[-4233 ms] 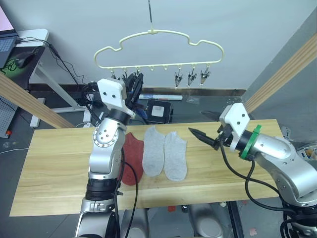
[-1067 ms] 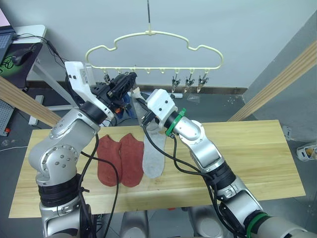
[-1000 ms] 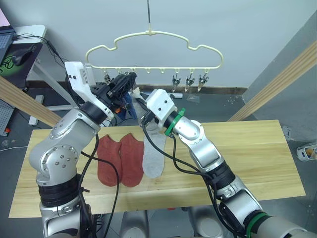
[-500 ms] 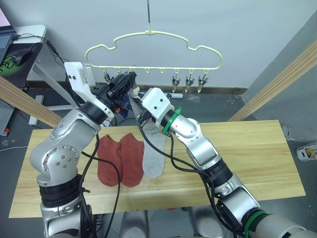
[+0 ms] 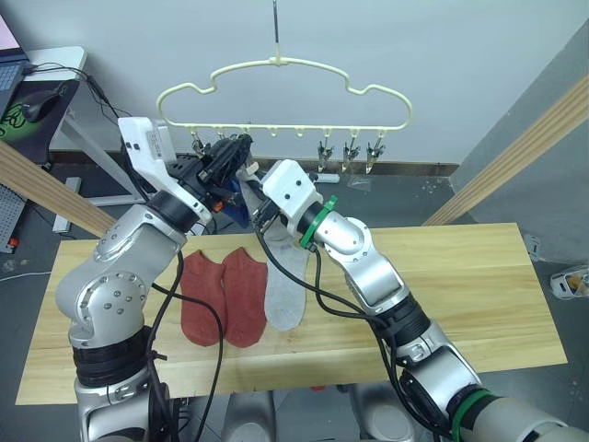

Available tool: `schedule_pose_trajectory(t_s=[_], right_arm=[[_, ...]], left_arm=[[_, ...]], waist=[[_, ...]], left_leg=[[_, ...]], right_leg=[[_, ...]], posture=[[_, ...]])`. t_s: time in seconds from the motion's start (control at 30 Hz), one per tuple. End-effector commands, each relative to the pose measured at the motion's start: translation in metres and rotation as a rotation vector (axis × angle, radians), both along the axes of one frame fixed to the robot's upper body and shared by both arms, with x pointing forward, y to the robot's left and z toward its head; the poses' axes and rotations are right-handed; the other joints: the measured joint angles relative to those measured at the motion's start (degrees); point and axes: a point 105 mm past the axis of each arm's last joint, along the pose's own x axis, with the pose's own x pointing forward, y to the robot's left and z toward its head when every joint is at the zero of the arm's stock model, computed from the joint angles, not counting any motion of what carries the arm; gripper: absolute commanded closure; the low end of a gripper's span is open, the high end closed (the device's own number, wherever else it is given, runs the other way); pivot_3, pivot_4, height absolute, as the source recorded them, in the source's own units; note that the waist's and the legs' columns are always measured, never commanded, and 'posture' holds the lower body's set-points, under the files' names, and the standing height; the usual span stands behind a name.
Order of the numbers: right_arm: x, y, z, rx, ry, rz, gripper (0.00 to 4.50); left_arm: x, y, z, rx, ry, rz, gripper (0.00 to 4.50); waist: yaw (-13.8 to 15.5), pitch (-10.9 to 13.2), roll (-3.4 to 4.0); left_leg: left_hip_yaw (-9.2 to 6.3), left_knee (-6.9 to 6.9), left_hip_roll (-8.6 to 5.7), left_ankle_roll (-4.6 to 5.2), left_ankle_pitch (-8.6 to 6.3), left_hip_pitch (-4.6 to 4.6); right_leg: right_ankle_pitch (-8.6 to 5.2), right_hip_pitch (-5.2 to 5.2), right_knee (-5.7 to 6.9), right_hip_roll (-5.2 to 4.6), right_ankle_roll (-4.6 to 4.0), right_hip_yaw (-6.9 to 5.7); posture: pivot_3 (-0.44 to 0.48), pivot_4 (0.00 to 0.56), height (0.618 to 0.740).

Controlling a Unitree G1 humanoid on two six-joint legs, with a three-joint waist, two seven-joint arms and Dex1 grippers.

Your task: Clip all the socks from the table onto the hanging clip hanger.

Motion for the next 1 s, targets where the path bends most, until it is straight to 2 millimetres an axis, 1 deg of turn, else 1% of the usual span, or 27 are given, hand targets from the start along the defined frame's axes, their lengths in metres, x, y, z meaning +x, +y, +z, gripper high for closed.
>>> schedule_pose_trajectory(t_s=[0.03, 0.23, 0.3, 0.47, 0.57, 0.67, 0.73, 0.77, 0.9, 1.0], right_arm=[[-0.014, 0.001, 0.032, 0.096, -0.089, 0.037, 4.50], [-0.015, 0.003, 0.033, 0.103, -0.081, 0.052, 4.50], [-0.015, 0.005, 0.033, 0.104, -0.077, 0.056, 4.50], [-0.014, 0.008, 0.031, 0.099, -0.062, 0.067, 4.50], [-0.012, 0.010, 0.028, 0.089, -0.041, 0.069, 4.50], [-0.012, 0.012, 0.021, 0.069, 0.001, 0.084, 4.50], [-0.012, 0.012, 0.015, 0.058, 0.034, 0.092, 3.92], [-0.012, 0.012, 0.012, 0.048, 0.048, 0.093, 3.70], [-0.011, 0.010, 0.000, -0.015, 0.072, 0.083, 2.28], [-0.012, 0.001, -0.008, -0.045, 0.086, 0.073, 2.28]], left_arm=[[-0.009, -0.005, 0.005, 0.026, -0.041, -0.024, 4.10], [-0.010, -0.008, 0.001, 0.021, -0.027, -0.040, 4.10], [-0.010, -0.007, 0.002, 0.017, -0.028, -0.035, 3.37], [-0.012, -0.008, 0.003, 0.020, -0.032, -0.049, 1.90], [-0.014, -0.009, 0.002, 0.032, -0.034, -0.057, 1.10], [-0.015, -0.008, 0.001, 0.043, -0.031, -0.050, 1.10], [-0.014, -0.007, 0.001, 0.052, -0.031, -0.041, 1.06], [-0.014, -0.006, 0.001, 0.056, -0.031, -0.037, 1.06], [-0.014, -0.005, -0.001, 0.071, -0.029, -0.029, 1.06], [-0.016, -0.005, -0.004, 0.094, -0.026, -0.027, 1.06]], waist=[[0.0, 0.0, 0.00], [0.0, 0.0, -0.01], [0.0, 0.0, -0.01], [0.0, 0.0, -0.02], [0.0, 0.0, -0.02], [0.0, 0.0, -0.02], [0.0, 0.0, -0.02], [0.0, 0.0, -0.02], [0.0, 0.0, -0.03], [0.0, 0.0, -0.03]], left_leg=[[0.00, 0.00, 0.00, 0.00, 0.00, 0.00], [-0.01, 0.06, -0.01, 0.00, 0.00, 0.00], [-0.01, 0.10, -0.01, 0.00, 0.01, 0.00], [-0.05, 0.16, -0.02, -0.04, 0.04, 0.02], [-0.05, 0.28, -0.03, -0.04, 0.04, 0.02], [-0.06, 0.41, -0.03, -0.03, 0.04, 0.02], [-0.08, 0.53, -0.05, -0.02, 0.03, 0.02], [-0.09, 0.57, -0.05, 0.14, -0.06, 0.02], [-0.10, 0.64, -0.06, 0.16, -0.07, 0.02], [-0.12, 0.64, -0.06, 0.16, -0.07, 0.01]], right_leg=[[0.00, 0.00, 0.01, 0.00, 0.00, 0.00], [0.00, -0.01, 0.14, -0.01, 0.00, -0.01], [0.00, -0.03, 0.22, -0.01, 0.00, -0.01], [0.00, -0.04, 0.36, 0.00, 0.00, -0.04], [0.00, -0.05, 0.51, 0.00, 0.00, -0.03], [0.00, -0.05, 0.63, 0.01, 0.00, -0.02], [0.00, -0.05, 0.70, 0.03, 0.00, -0.03], [0.00, -0.05, 0.73, 0.04, 0.00, -0.02], [0.02, -0.04, 0.76, 0.06, -0.04, -0.02], [0.02, -0.04, 0.76, 0.06, -0.04, -0.02]], posture=[[-0.121, 0.332, 0.740], [-0.119, 0.334, 0.740], [-0.118, 0.333, 0.740], [-0.110, 0.332, 0.740], [-0.107, 0.331, 0.740], [-0.106, 0.331, 0.740], [-0.102, 0.331, 0.740], [-0.102, 0.331, 0.740], [-0.103, 0.331, 0.740], [-0.105, 0.332, 0.740]])
